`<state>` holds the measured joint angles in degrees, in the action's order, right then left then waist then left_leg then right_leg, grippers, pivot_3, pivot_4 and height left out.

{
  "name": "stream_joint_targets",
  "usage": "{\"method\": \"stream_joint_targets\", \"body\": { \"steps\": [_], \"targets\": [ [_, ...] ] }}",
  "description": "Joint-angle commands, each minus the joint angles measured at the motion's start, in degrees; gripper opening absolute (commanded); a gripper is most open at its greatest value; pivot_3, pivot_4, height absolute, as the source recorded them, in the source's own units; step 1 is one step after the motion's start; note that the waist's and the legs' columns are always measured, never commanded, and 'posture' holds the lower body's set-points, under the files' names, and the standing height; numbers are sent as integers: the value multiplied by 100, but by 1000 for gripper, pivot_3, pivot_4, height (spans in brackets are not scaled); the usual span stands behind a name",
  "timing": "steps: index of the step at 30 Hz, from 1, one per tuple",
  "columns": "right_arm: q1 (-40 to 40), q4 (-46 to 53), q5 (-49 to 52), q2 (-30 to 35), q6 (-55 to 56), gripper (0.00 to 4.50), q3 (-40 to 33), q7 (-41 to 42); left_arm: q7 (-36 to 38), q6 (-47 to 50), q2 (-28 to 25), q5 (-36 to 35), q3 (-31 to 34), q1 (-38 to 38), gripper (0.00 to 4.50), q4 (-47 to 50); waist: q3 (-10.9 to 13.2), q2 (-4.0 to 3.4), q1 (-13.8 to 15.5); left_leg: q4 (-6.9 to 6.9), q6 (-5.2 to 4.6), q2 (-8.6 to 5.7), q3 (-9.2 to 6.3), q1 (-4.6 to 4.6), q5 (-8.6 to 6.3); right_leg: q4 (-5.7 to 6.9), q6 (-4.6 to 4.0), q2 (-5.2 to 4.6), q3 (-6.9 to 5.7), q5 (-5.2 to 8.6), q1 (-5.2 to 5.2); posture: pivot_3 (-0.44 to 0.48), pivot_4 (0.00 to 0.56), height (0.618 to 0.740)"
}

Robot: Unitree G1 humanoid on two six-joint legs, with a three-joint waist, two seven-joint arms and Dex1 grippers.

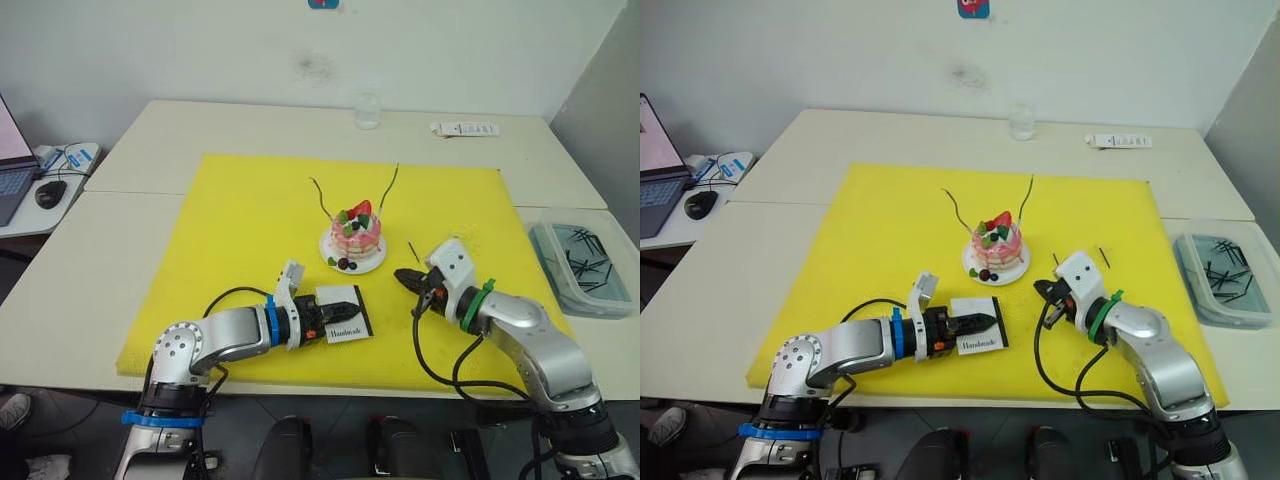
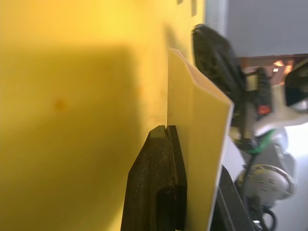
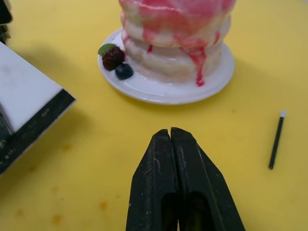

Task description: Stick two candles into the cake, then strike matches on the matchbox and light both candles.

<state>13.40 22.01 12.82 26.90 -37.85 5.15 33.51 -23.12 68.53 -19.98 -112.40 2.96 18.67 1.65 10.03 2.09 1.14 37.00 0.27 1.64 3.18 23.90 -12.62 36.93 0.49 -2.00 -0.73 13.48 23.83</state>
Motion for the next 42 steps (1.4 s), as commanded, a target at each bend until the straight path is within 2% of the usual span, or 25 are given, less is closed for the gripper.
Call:
{"method": "stream_joint_targets", "body": {
  "steps": [1, 11, 17, 19, 22, 24, 27, 33, 42],
  "targets": [
    [143, 37, 91, 33, 198, 0, -255, -15, 881, 56, 54, -60, 361, 271, 35, 311, 0, 0, 0, 0, 0, 0, 0, 1, 0, -1, 0, 1, 0, 0, 0, 0, 150, 740],
    [167, 121, 202, -46, 256, 0, -354, -15, 2493, 37, 105, -60, 718, 443, 35, 737, 1, 1, -2, -7, -1, 0, 1, 27, -1, 4, 22, 7, 1, 4, 24, 0, 150, 740],
    [130, 76, 94, -13, 245, 0, -353, -218, 3067, -101, 4, -60, 751, 422, 35, 962, 1, 1, -4, -5, -1, 1, 1, 27, -1, 4, 24, 26, 3, 3, 23, 0, 150, 740],
    [84, -10, 44, -196, 330, 0, -427, -507, 3170, -182, -14, -60, 760, 424, 35, 1048, 1, 1, -5, -4, -1, 1, 1, 26, -1, 5, 23, 26, 3, 3, 23, 0, 150, 740],
    [56, -168, -41, -455, 558, 562, -544, -876, 3288, -259, -116, -60, 712, 418, 0, 1187, 1, 1, -5, -3, -1, 2, 1, 27, -1, 5, 24, 27, 5, 3, 23, 0, 150, 740],
    [83, -326, -312, -573, 869, 1260, -564, -1197, 3300, -299, -258, -60, 667, 344, 0, 1282, 1, 1, -10, -5, -1, 1, 2, 26, -1, 5, 24, 28, 7, 2, 24, 0, 150, 740],
    [143, -679, -490, -687, 1147, 2288, -507, -1389, 3165, -287, -799, -60, 507, 37, 0, 1547, 1, 1, -36, -5, -1, 4, 2, 26, -1, 5, 24, 29, 8, 3, 25, 0, 150, 740],
    [364, -1544, -589, -982, 1580, 2288, -475, -1545, 3191, -715, -1309, -60, 643, -560, 0, 1881, 2, -2, -116, -8, -1, 10, 0, 25, -1, 8, 20, 29, 7, 5, 26, 0, 150, 740],
    [894, -2840, -672, -1219, 2177, 2288, -382, -1401, 3290, -1089, -1591, -60, 543, -880, 0, 2198, 3, -3, -117, -4, -1, 6, 4, 23, 0, 10, 18, 29, 12, 4, 24, 0, 150, 740]
  ]
}}
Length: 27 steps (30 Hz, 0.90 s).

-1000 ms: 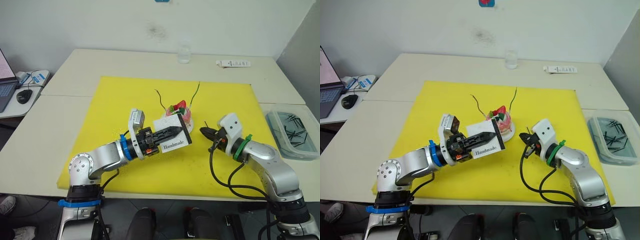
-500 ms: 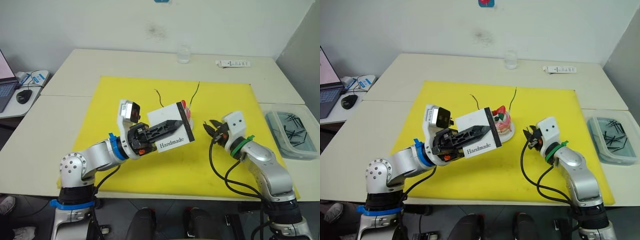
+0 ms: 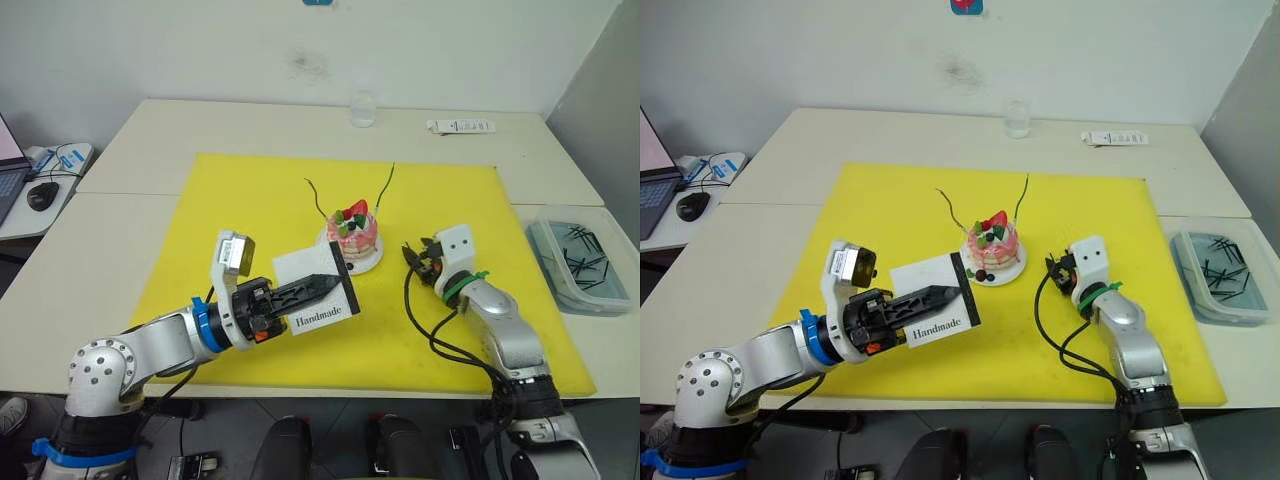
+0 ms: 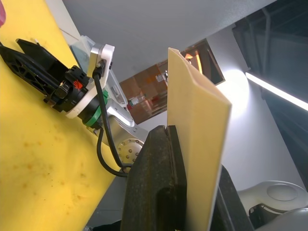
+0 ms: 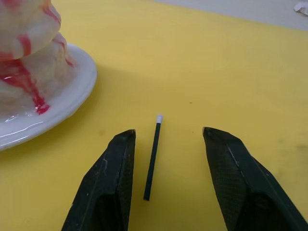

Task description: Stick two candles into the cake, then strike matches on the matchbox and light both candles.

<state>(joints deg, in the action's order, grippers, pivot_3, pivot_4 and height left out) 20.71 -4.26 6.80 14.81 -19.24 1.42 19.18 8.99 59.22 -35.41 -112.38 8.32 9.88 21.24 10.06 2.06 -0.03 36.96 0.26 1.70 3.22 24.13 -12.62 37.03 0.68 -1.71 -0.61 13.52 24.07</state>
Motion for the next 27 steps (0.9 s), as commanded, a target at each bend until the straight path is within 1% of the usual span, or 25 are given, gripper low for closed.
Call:
{"method": "stream_joint_targets", "body": {
  "steps": [1, 6, 13, 21, 27],
  "targets": [
    [209, -329, -74, -27, 361, 2288, -15, 38, 69, -195, -55, -62, -8, -6, 0, 261, 0, 0, -2, 0, 0, 0, 1, 0, 0, 0, 1, 0, 1, -1, 0, 0, 150, 740],
    [285, -585, -18, -162, 312, 2288, -57, 45, 35, -334, -113, -61, -93, -124, 0, 416, 0, 0, -9, 0, 0, 3, 1, -9, 0, 5, 2, 1, 2, -2, -4, 0, 150, 740],
    [17, -272, 14, -342, -97, 2288, -46, -53, 46, -456, -194, -61, -168, -161, 0, 452, -2, 2, -9, -1, 0, 10, -1, -19, 0, 9, -2, 0, 1, -2, -9, 0, 150, 740],
    [-68, -27, -131, -284, -700, 2288, 122, -51, 45, -533, -261, -61, -265, -66, 0, 381, -4, 4, -9, -4, 0, 11, -2, -18, 0, 6, -4, 0, -1, 0, -9, 0, 150, 740],
    [72, -364, -97, -383, -526, 2288, 88, -9, 33, -606, -238, -17, -330, -58, 0, 410, -9, 10, -9, -3, 0, 10, -1, -21, 0, 7, -4, 1, 0, 0, -11, 0, 150, 740]
  ]
}}
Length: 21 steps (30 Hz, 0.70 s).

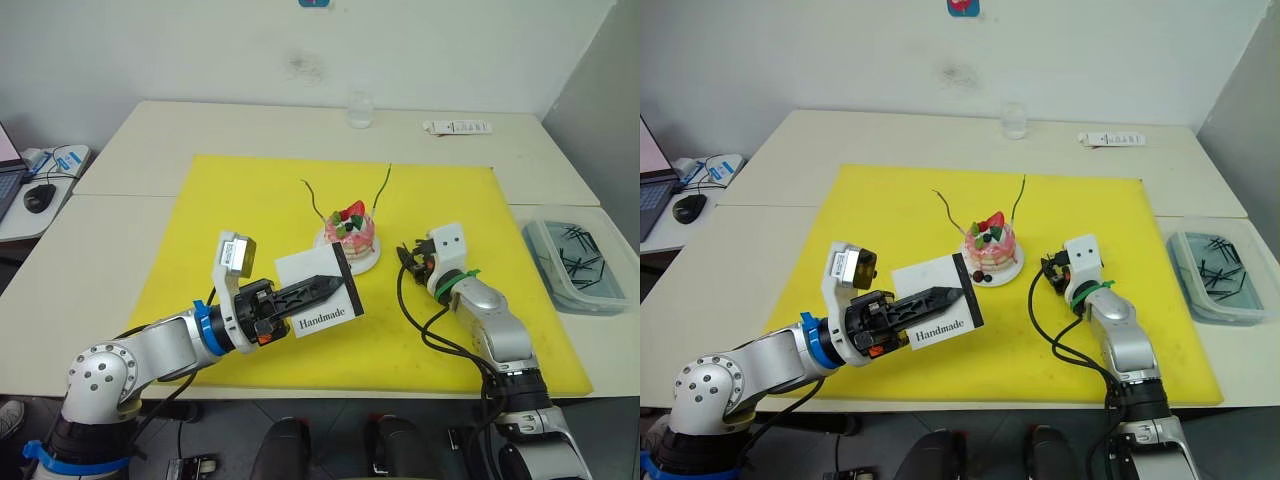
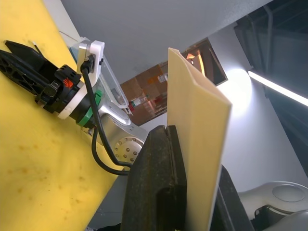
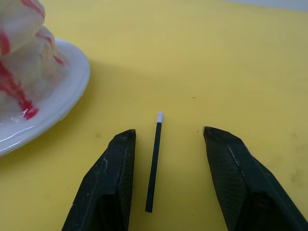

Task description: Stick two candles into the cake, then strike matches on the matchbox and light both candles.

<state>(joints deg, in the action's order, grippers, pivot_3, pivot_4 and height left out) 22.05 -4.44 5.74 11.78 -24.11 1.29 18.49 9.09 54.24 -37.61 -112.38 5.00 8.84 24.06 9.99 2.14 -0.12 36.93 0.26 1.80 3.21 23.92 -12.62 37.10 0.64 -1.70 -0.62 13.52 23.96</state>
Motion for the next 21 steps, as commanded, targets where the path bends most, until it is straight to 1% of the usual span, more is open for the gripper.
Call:
{"method": "stream_joint_targets", "body": {
  "steps": [1, 5, 7, 10, 15, 16, 21],
  "targets": [
    [-46, -418, 26, -102, -14, 2288, 97, 84, 9, -132, -3, -12, -9, 35, 0, 142, -4, 5, -4, 0, 0, 0, 0, -3, 0, 0, 0, 0, 0, 0, -2, 0, 150, 740],
    [21, -677, -36, -102, 107, 2288, 145, 143, -3, -197, 57, 70, -93, 0, 0, 168, -7, 10, -20, 2, 0, 4, 0, -22, 0, -1, -6, 1, 1, 0, -21, 0, 150, 740],
    [26, -709, -21, -101, 131, 2288, 118, 145, -9, -224, 69, 68, -111, -2, 0, 192, -8, 12, -20, 2, 0, 6, 0, -31, 0, -2, -30, 0, 1, 8, -29, 0, 150, 740],
    [-14, -691, 6, -92, 144, 1687, 98, 165, -1, -244, 76, 79, -123, -6, 0, 198, -9, 13, -19, 2, 0, 7, -2, -54, 0, -3, -37, -6, 1, 11, -52, 0, 150, 740],
    [-92, -634, 31, -96, 207, 102, 98, 248, -8, -292, 113, 95, -176, 34, 0, 186, -9, 14, -18, 0, 0, 7, -2, -58, 0, -5, -41, -7, 0, 14, -57, 0, 150, 740],
    [-91, -636, 33, -96, 214, 42, 93, 257, -17, -299, 126, 98, -188, 56, 0, 177, -9, 14, -18, 0, 0, 7, -2, -58, 0, -6, -41, -8, 0, 14, -58, 0, 150, 740],
    [-86, -570, 89, -95, 161, 42, 4, 245, -40, -315, 182, 129, -228, 112, 0, 137, -9, 14, -18, -2, 0, 8, -2, -57, 0, -7, -43, -8, -1, 16, -58, 0, 150, 740]
  ]
}}
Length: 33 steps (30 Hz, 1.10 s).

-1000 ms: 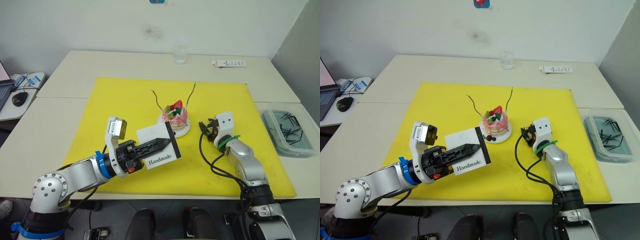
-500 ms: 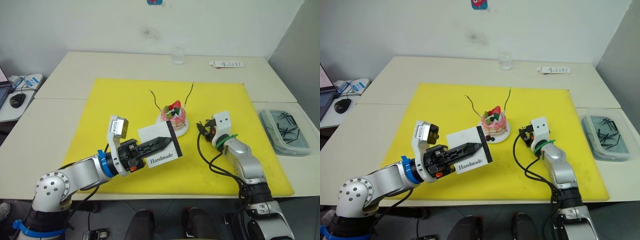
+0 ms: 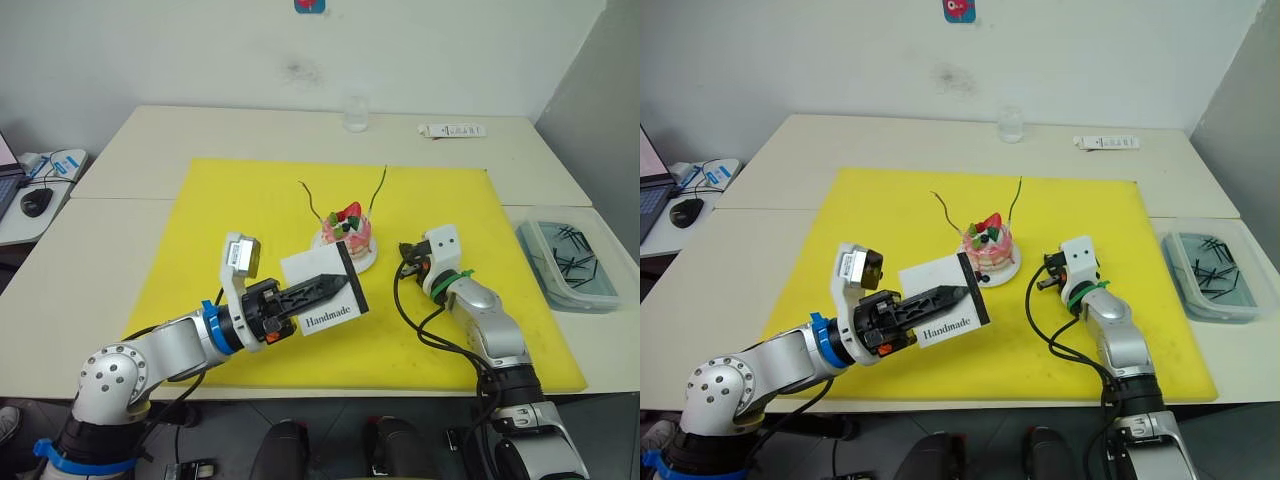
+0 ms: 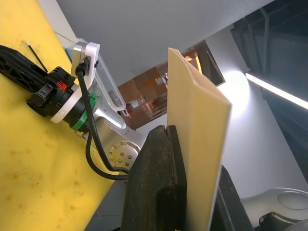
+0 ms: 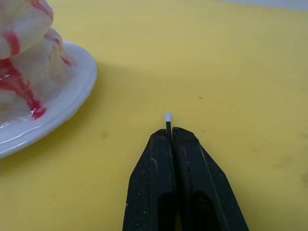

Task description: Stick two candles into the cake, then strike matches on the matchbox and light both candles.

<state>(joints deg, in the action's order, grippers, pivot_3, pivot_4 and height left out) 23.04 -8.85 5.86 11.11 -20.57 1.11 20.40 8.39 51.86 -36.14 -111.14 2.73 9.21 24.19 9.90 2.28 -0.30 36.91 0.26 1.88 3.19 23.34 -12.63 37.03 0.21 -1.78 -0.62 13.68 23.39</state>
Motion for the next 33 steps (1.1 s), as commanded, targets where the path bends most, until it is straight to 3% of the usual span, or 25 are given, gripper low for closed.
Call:
{"method": "stream_joint_targets", "body": {
  "steps": [1, 6, 12, 17, 24, 33],
  "targets": [
    [-195, -101, 85, -16, -203, 42, 8, 60, 31, -79, 40, 9, -4, 75, 0, 127, 0, 0, 0, 0, 0, 0, 0, 0, 0, 0, 0, 0, 0, 0, 0, 0, 150, 740],
    [-328, 557, 265, 246, -326, 42, -121, 308, -79, -127, 85, 208, 10, 114, 0, -15, 1, -1, 17, -4, 0, -2, -1, 2, 0, -3, -1, -2, -1, 3, 0, 0, 150, 740],
    [-552, 2798, 965, 2016, -1159, 42, 166, 2189, 173, 150, -286, 549, 130, 372, 0, -346, 19, -24, 36, -4, -1, -15, 2, 52, 0, -3, 19, -16, -4, 2, 45, 0, 150, 740],
    [-163, 3833, 1690, 2968, -1872, 42, 112, 2939, 307, 164, -245, 1462, -26, 823, 0, -748, 22, -23, 22, -6, -1, -11, 4, 64, 0, -1, 48, -7, -5, -14, 65, 0, 150, 740],
    [308, 4186, 1657, 2980, -1985, 42, 439, 2765, 326, 209, 279, 2136, -22, 1178, 0, -1134, 26, -16, 29, -5, -1, -12, 1, 73, 0, -7, 48, 12, -4, -14, 66, 0, 150, 740],
    [223, 4093, 1246, 2843, -1445, 42, 780, 2615, 282, 429, 624, 2183, 101, 1218, 0, -1095, 27, -15, 27, -1, 0, -14, 0, 84, 0, -4, 52, 6, -5, -13, 73, 0, 150, 740]
  ]
}}
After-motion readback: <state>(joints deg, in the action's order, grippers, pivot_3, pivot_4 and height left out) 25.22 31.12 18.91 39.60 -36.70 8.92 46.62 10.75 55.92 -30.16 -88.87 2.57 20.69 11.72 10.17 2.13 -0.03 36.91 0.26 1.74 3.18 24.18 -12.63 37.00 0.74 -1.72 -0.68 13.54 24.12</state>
